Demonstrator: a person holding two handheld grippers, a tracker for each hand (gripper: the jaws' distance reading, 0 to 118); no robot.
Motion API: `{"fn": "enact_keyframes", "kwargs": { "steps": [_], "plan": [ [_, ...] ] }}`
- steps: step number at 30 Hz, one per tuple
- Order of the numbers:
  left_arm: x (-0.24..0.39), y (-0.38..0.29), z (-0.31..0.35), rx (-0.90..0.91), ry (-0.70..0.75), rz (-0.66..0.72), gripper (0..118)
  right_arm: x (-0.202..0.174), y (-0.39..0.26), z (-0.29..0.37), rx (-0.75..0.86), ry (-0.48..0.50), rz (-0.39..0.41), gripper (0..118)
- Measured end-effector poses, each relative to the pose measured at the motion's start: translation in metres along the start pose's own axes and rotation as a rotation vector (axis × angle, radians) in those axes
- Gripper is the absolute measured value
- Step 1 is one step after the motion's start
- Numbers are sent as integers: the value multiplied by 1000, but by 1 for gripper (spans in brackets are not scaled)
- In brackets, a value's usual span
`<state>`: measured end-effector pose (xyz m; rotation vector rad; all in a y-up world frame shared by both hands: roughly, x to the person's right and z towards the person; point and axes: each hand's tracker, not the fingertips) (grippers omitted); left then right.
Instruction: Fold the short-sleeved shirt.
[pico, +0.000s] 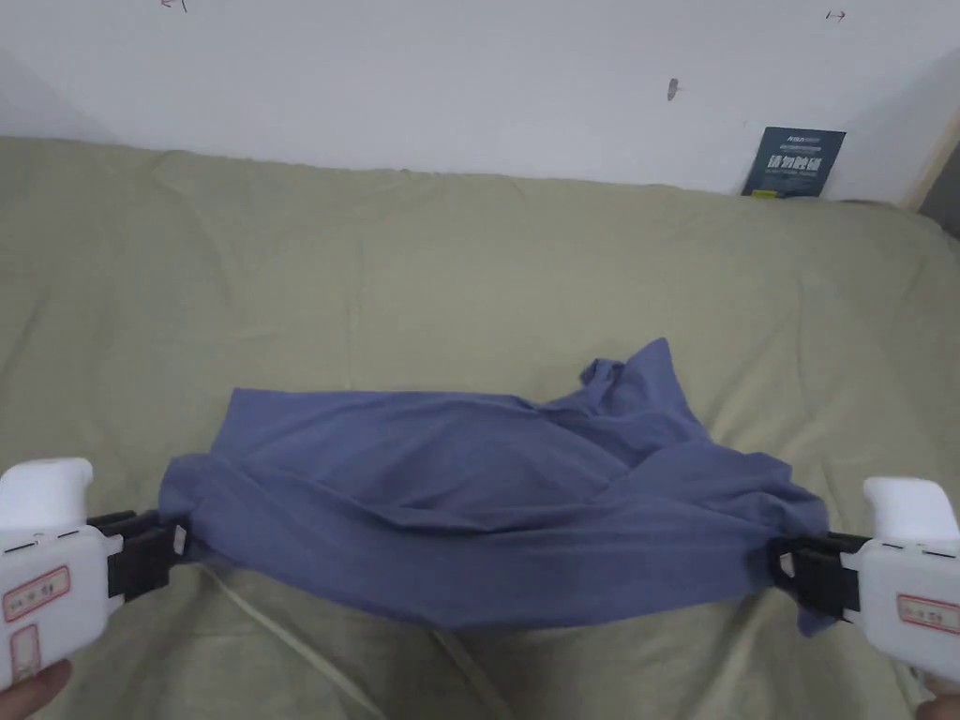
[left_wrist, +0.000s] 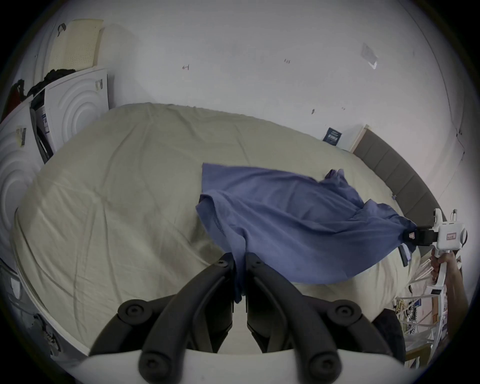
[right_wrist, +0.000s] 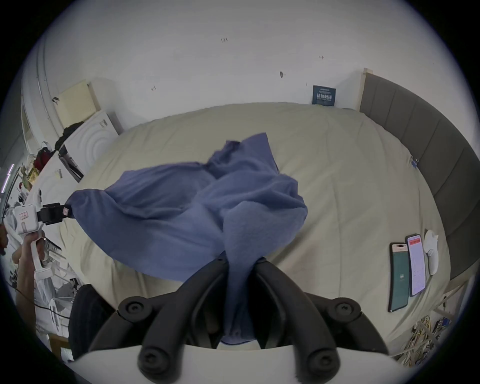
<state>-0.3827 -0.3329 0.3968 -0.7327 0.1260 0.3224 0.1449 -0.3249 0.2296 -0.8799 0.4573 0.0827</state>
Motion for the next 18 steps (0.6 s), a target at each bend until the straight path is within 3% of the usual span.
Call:
{"fn": "enact_keyframes", "kwargs": {
  "steps": [3, 7, 11, 14, 15, 16, 17, 18],
  "plan": [
    [2, -5, 26, 1, -16, -1, 6, 4, -9, 23, 0, 15, -9, 10],
    [-2, -38, 21, -107, 20, -10, 6, 5, -53, 7, -113, -57, 66, 10],
    [-15, -87, -6, -191, 47, 47, 7, 9, -106, -28, -216, -36, -18, 10],
    [-22, -106, -10, -147, 43, 137, 9, 12, -122, -31, -164, -17, -82, 11],
    [-32, -107, -9, -121, 37, 168, 22, 14, -123, -28, -128, -2, -125, 15],
    [-32, -106, -1, -92, 62, 172, 65, 19, -122, -21, -88, 12, -168, 38],
    [-30, -105, 10, -43, 67, 154, 97, 21, -121, -12, -52, 24, -199, 67],
    [-27, -105, 23, 17, 61, 132, 114, 22, -120, -4, -19, 42, -220, 93]
  ]
}}
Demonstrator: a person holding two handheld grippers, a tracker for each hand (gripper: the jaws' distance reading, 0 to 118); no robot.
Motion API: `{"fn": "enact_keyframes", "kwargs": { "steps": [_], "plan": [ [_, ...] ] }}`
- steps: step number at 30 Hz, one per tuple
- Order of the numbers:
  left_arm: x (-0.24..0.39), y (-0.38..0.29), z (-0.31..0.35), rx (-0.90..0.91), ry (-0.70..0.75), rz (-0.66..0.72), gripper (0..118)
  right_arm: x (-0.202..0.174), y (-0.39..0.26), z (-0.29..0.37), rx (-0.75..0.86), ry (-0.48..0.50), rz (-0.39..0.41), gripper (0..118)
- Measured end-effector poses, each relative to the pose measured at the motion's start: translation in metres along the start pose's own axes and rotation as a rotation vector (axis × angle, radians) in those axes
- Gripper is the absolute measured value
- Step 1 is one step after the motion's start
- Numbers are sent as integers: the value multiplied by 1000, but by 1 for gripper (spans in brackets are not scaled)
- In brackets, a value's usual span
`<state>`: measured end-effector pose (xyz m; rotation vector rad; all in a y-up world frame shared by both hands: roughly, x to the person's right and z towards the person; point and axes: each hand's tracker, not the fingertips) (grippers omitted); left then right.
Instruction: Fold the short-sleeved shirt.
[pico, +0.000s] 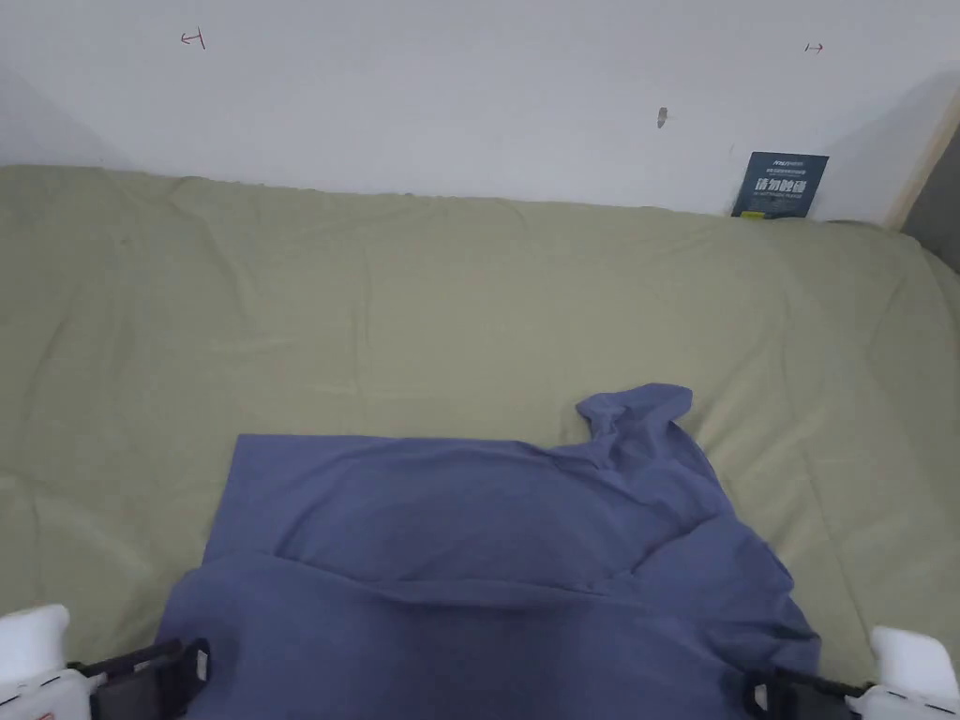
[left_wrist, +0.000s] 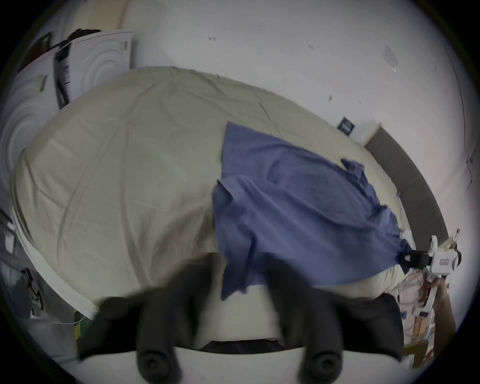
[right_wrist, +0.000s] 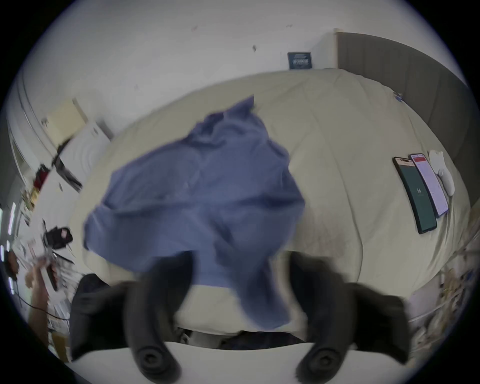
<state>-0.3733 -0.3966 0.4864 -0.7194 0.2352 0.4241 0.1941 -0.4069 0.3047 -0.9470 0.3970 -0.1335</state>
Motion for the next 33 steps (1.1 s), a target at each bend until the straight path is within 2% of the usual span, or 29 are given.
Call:
{"fn": "enact_keyframes", "kwargs": {
  "steps": [1, 2, 4, 7, 8, 9, 10, 11, 12, 13, 14, 15, 17, 18, 21, 23, 24, 26, 30, 31, 32, 33],
  "plan": [
    [3, 3, 15, 59, -12, -23, 118, -2, 1, 11, 41, 36, -5, 113],
    [7, 4, 28, 97, -15, -43, 118, -5, 4, 22, 68, 75, -8, 118],
    [14, 6, 48, 140, -11, -56, 118, -14, 5, 39, 127, 114, -7, 118],
    [25, 3, 68, 187, -7, -70, 118, -37, 9, 56, 98, 78, 27, 117],
    [29, 2, 71, 187, 2, -77, 118, -45, 9, 59, 77, 68, 41, 114],
    [38, 2, 74, 191, 6, -87, 115, -52, 7, 63, 103, 75, 39, 102],
    [41, 1, 75, 201, 5, -93, 101, -58, 6, 66, 155, 90, 55, 54],
    [43, 2, 75, 208, 2, -99, 70, -65, 6, 68, 170, 74, 85, 2],
    [47, 3, 74, 207, 11, -115, 25, -74, 9, 67, 154, 17, 141, 0],
    [42, 6, 66, 199, 37, -140, 0, -81, 8, 64, 170, -70, 180, 0],
    [44, 9, 59, 185, 60, -149, 0, -82, 5, 64, 202, -93, 199, 0],
    [44, 11, 54, 153, 106, -157, 0, -82, 8, 61, 178, -61, 176, 0],
    [42, 26, 39, 155, 21, -117, 0, -80, 20, 50, 64, -53, 70, 0],
    [43, 34, 29, 148, 38, -106, 0, -82, 32, 37, 32, -71, 56, 0],
    [46, 65, -14, 124, 52, -130, 0, -86, 48, 26, 40, -124, 46, 0],
    [45, 94, -50, 90, 54, -125, 0, -87, 64, 14, 50, -91, 50, 0],
    [44, 108, -69, 86, 52, -126, 0, -89, 71, 11, 68, -83, 90, 0],
    [45, 137, -112, 59, 67, -144, 0, -94, 87, 0, 91, -142, 157, 0],
    [41, 182, -198, -71, 130, -203, 0, -90, 111, -14, 96, -67, 83, 0],
    [39, 188, -214, -92, 133, -201, 0, -90, 113, -19, 92, -67, 91, 0],
    [37, 194, -229, -104, 141, -206, 1, -90, 114, -22, 92, -70, 94, 0],
    [35, 197, -240, -123, 138, -213, 21, -90, 115, -26, 90, -70, 94, 0]
  ]
}}
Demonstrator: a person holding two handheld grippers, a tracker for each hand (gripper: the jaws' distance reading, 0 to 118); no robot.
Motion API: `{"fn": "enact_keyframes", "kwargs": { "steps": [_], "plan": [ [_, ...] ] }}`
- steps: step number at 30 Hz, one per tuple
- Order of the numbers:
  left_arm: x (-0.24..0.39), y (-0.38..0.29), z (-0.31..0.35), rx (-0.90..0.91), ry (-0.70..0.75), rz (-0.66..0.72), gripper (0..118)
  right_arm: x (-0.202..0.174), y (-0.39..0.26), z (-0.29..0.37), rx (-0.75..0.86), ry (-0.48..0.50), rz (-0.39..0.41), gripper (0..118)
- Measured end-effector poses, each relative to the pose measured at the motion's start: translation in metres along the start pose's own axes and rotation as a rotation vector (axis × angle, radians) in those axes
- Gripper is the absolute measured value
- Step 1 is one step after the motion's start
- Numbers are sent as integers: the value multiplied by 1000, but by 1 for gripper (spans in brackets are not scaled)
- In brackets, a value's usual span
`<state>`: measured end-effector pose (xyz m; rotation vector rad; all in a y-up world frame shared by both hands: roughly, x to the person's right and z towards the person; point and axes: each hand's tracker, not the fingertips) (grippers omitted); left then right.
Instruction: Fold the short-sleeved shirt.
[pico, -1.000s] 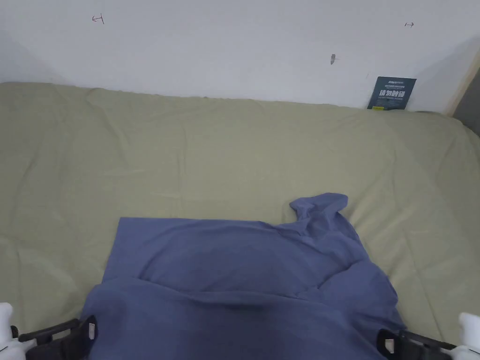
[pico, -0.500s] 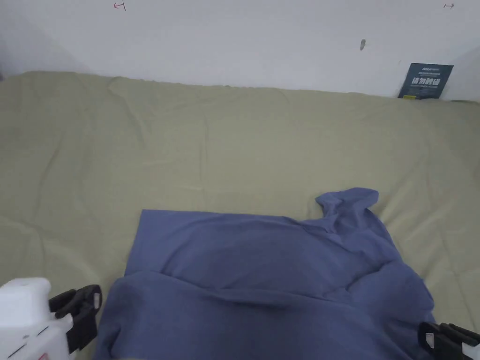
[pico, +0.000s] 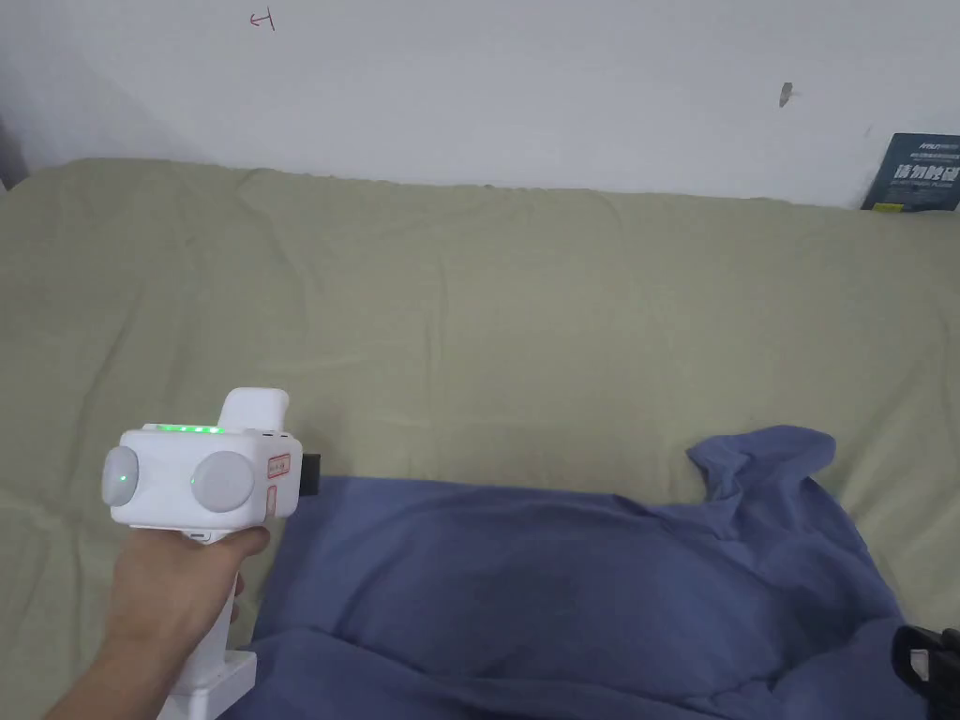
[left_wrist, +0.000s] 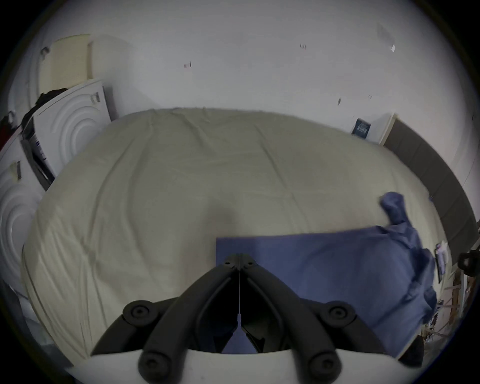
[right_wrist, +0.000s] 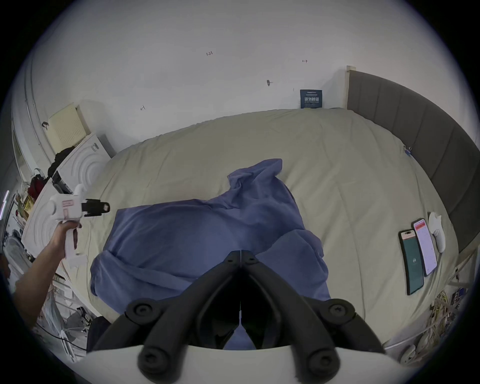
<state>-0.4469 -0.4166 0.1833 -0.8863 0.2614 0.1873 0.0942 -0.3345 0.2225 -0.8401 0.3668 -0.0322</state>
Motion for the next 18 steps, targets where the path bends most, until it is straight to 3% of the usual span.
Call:
{"fn": "enact_keyframes", "kwargs": {
  "steps": [1, 2, 4, 7, 11, 13, 14, 16, 17, 18],
  "plan": [
    [0, 5, -10, -8, 14, 0, 81, -1, -1, -5, -4, -1, -1, 0],
    [1, 9, -19, -25, 36, -9, 117, -1, -2, -8, -11, 1, -2, 0],
    [2, 5, -36, -49, 40, -58, 116, 2, -4, -16, -30, 7, -5, 0],
    [2, 1, -67, -95, 61, -24, 115, 5, -9, -25, -52, 13, -20, 0],
    [8, -8, -61, -194, 76, -41, 101, 5, -12, -27, -65, 21, -28, 0],
    [20, -14, -53, -80, 103, -88, 97, 4, -14, -25, -65, 29, -30, 0],
    [23, -15, -49, -75, 76, -101, 84, 4, -13, -23, -67, 41, -27, 0],
    [34, -25, -39, -65, 61, -92, 48, 3, -12, -20, -64, 55, -21, 0],
    [36, -28, -35, -47, 61, -128, 20, 2, -12, -18, -58, 53, -14, 0],
    [37, -32, -33, -43, 52, -128, 4, 2, -10, -17, -52, 45, -6, 0]
  ]
}}
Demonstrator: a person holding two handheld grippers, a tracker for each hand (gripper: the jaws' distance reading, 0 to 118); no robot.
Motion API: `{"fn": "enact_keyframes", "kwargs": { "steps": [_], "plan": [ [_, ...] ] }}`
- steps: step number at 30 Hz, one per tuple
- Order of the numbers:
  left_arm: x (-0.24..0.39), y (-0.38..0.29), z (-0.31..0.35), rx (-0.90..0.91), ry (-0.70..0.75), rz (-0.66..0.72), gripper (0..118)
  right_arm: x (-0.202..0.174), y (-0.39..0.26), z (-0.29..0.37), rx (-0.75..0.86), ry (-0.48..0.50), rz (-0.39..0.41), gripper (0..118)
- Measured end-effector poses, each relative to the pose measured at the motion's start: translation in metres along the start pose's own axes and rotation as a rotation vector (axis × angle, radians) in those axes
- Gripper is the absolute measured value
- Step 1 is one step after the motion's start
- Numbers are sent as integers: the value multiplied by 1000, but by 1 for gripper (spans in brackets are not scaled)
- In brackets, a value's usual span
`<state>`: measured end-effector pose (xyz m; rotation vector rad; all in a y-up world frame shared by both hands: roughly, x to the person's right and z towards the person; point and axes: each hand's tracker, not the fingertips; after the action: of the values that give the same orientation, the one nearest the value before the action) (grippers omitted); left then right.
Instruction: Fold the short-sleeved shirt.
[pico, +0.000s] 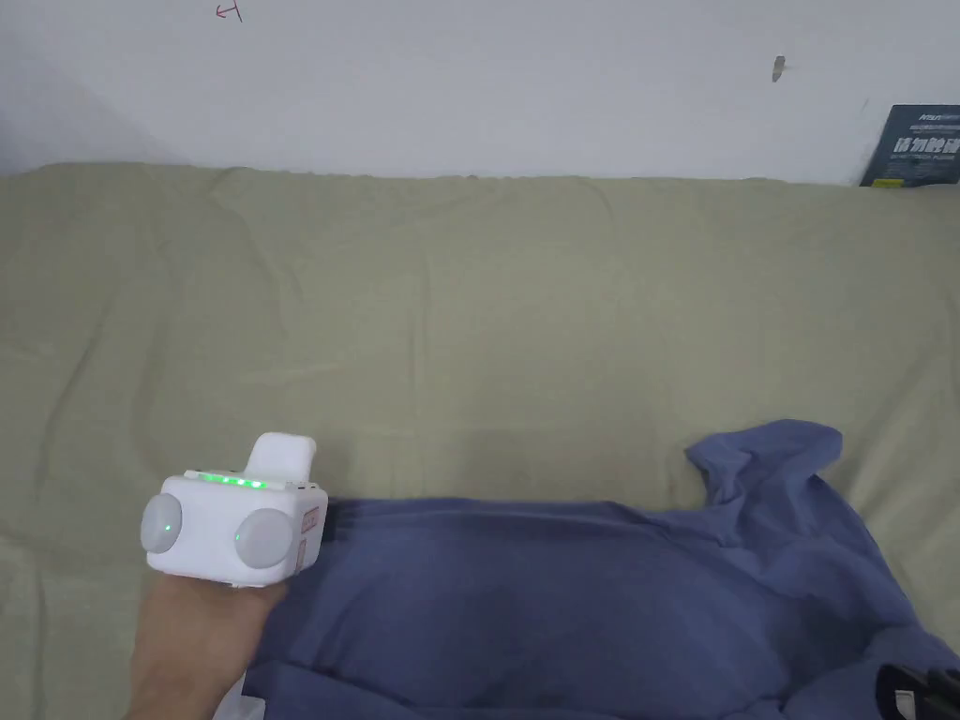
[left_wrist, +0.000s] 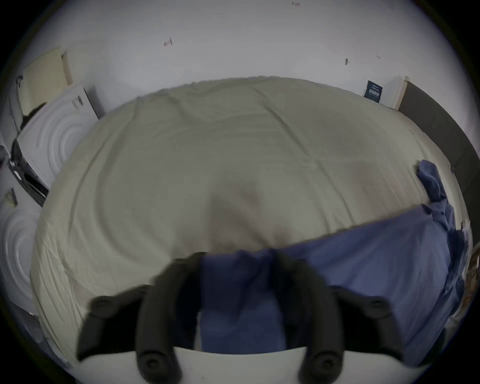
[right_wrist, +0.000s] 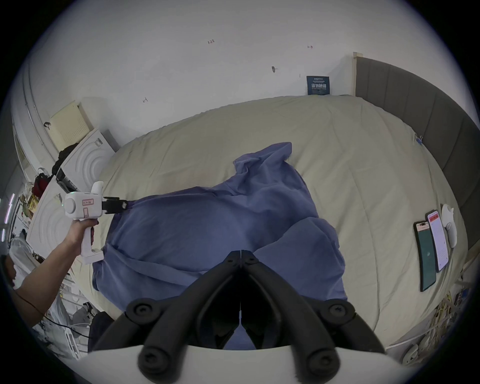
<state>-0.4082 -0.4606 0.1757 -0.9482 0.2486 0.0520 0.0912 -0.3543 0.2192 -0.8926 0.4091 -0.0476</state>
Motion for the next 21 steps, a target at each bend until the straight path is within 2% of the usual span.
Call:
{"fn": "enact_keyframes", "kwargs": {
  "steps": [1, 5, 11, 12, 14, 15, 16, 18, 21],
  "plan": [
    [-1, -2, 6, 46, 33, 1, 4, 1, 2, 1, 7, -14, 8, 0],
    [-9, -2, 33, 154, -36, 50, 2, 10, 11, 1, 20, -18, 11, 0],
    [-2, -5, 70, 205, -77, 50, 2, 45, 48, -52, 18, -105, 106, 1],
    [-1, -4, 72, 202, -86, 53, 2, 52, 58, -66, 27, -123, 129, 8],
    [3, -5, 78, 194, -114, 76, 2, 68, 79, -97, 33, -114, 131, 89],
    [5, -5, 79, 193, -120, 79, 2, 75, 90, -115, 2, -130, 129, 115],
    [7, -5, 80, 192, -120, 78, 2, 79, 100, -131, -42, -143, 123, 118],
    [9, -5, 79, 185, -128, 89, 2, 79, 118, -161, -25, -145, 139, 118],
    [11, -3, 78, 174, -135, 101, 2, 75, 135, -202, -117, -256, 195, 118]
  ]
}}
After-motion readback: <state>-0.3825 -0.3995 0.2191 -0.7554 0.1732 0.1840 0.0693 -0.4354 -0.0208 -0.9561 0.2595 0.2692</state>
